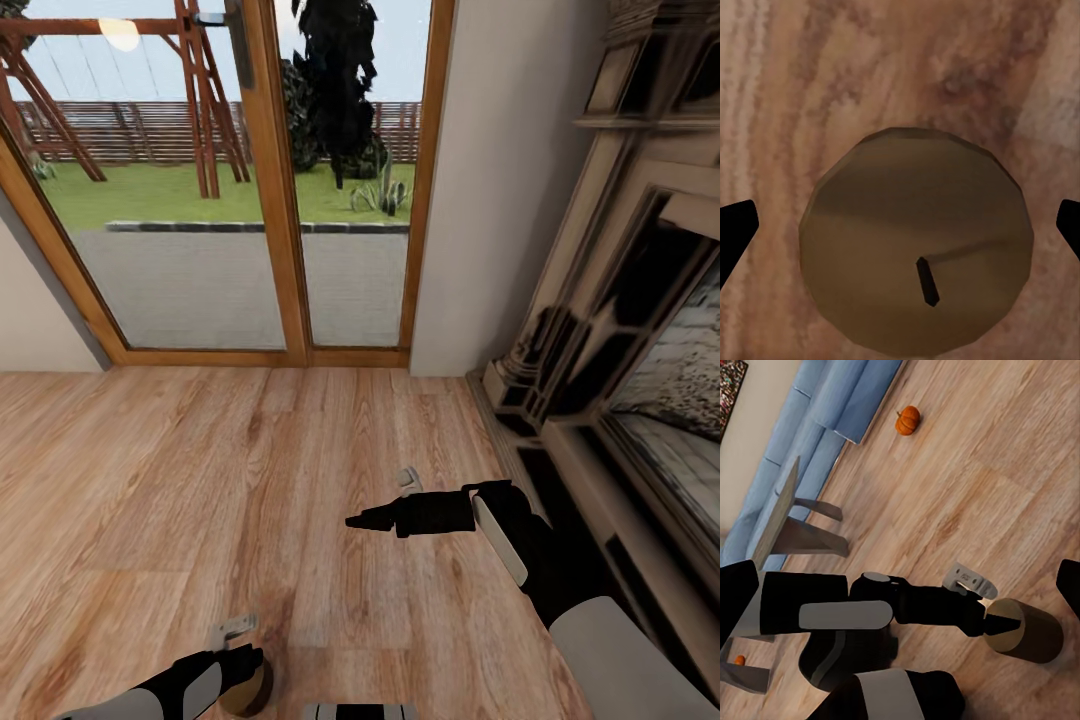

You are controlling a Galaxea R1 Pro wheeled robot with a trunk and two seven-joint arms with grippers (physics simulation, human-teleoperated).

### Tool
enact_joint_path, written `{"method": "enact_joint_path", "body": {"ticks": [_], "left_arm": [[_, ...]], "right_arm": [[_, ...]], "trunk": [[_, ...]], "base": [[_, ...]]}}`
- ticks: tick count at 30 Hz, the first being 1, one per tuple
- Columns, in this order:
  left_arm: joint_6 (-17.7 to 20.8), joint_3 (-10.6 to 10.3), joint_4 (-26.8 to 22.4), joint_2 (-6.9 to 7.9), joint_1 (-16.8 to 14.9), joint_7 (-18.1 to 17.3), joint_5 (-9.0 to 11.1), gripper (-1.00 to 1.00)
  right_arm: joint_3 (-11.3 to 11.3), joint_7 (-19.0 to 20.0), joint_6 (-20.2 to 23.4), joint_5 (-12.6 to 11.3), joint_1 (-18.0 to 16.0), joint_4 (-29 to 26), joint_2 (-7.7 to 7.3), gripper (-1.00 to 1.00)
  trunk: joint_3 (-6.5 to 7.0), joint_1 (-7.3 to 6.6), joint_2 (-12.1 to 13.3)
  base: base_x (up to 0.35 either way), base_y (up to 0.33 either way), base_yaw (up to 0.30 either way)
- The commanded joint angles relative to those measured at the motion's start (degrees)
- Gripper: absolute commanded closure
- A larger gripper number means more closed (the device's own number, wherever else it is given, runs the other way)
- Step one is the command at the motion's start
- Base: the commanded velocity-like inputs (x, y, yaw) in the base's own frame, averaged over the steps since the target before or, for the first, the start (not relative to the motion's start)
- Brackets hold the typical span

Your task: Place each of the two pumpkins and all three candles from the living room inside a cabinet in the living room (use any cabinet), then make sure every cabinet is closed, and position the cauldron so it is next to a table in the living room.

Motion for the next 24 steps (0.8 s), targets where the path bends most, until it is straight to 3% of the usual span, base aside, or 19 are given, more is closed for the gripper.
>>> {"method": "enact_joint_path", "body": {"ticks": [1, 6, 11, 21, 24], "left_arm": [[0.3, -0.5, -0.2, 0.05, 0.0, 0.3, 0.5, -1.00], [0.3, -0.5, -0.2, 0.05, 0.0, 0.4, 0.5, -1.00], [0.3, -0.5, -0.2, 0.05, 0.0, 0.3, 0.5, -1.00], [0.3, -0.5, -0.2, 0.02, 0.0, 0.4, 0.6, -1.00], [0.3, -0.5, -0.2, 0.04, 0.0, 0.4, 0.6, -1.00]], "right_arm": [[0.1, -0.1, 0.3, -0.3, 0.0, 0.0, -0.03, -1.00], [0.1, -0.1, 0.3, -0.3, 0.0, 0.0, -0.04, -1.00], [0.1, -0.1, 0.3, -0.3, 0.0, 0.0, -0.05, -1.00], [0.1, -0.1, 0.3, -0.3, 0.0, 0.0, -0.04, -1.00], [0.1, -0.1, 0.3, -0.3, 0.0, 0.0, -0.04, -1.00]], "trunk": [[-0.04, -0.01, 0.0], [-0.04, -0.01, 0.0], [-1.15, 0.12, -0.1], [-1.15, 0.12, -0.1], [-1.82, 0.19, -0.1]], "base": [[0.000, 0.000, 0.000], [0.000, 0.000, 0.000], [0.000, 0.000, 0.000], [0.000, 0.000, 0.000], [0.000, 0.000, 0.000]]}}
